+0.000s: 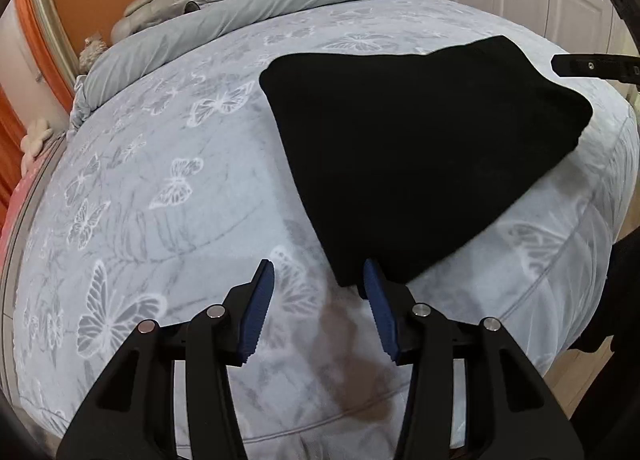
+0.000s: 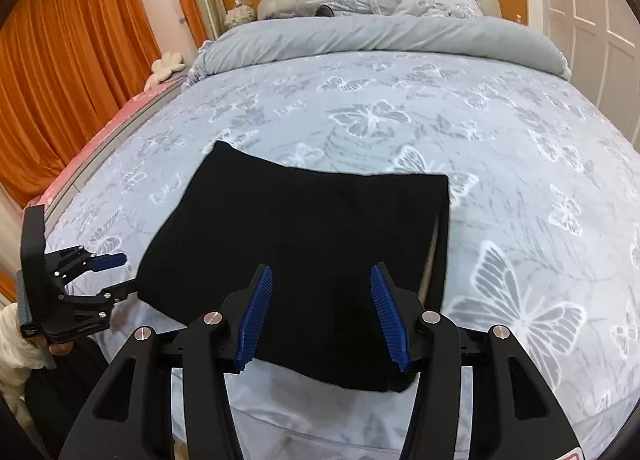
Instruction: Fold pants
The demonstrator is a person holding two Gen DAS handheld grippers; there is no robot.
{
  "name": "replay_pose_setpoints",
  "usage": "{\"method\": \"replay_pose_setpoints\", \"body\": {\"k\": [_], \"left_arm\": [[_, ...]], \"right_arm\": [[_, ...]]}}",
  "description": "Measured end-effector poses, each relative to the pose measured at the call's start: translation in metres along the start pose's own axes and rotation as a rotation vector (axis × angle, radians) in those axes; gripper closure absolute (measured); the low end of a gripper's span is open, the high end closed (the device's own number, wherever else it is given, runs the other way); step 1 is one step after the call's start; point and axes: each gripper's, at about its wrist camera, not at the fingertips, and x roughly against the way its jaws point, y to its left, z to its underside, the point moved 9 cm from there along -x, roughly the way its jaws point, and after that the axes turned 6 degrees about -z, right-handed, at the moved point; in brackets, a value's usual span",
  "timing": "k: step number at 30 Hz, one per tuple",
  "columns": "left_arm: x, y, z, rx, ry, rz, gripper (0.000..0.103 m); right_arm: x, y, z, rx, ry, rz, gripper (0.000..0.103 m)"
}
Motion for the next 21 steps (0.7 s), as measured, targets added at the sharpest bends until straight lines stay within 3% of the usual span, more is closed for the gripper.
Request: {"method": "replay_pose_setpoints", "body": {"k": [3, 6, 9, 12, 15, 17, 21], "left_arm": [[0.005, -0.006, 0.004, -0.025, -0.001, 0.052, 0.057], [0.009, -0.013, 0.005, -0.069, -0.027, 0.049, 0.055], [0.000, -0.015, 0.000, -0.035, -0.004, 0.082, 0.055], [-0.006, -0.016, -0.006, -0.021, -0.003, 0.102, 0.063], [-0.010, -0.020, -0.014, -0.009, -0.016, 0.111, 0.076], [-0.011, -0.021, -0.020, 0.004, -0.027, 0.124, 0.087], [-0.005, -0.019, -0.017, 0.036, -0.027, 0.151, 0.092]], "right_arm": [[0.002, -0.014, 0.008, -0.052, 0.013, 0.021, 0.052], [0.005, -0.029, 0.010, -0.126, 0.011, 0.008, 0.052], [0.005, -0.035, 0.008, -0.161, 0.011, 0.003, 0.052], [0.007, -0.032, 0.007, -0.150, 0.003, 0.003, 0.051], [0.007, -0.031, 0.007, -0.148, 0.001, 0.011, 0.043], [0.006, -0.034, 0.009, -0.156, 0.009, 0.011, 0.043], [0.010, -0.056, 0.024, -0.234, 0.031, 0.038, 0.042]]}}
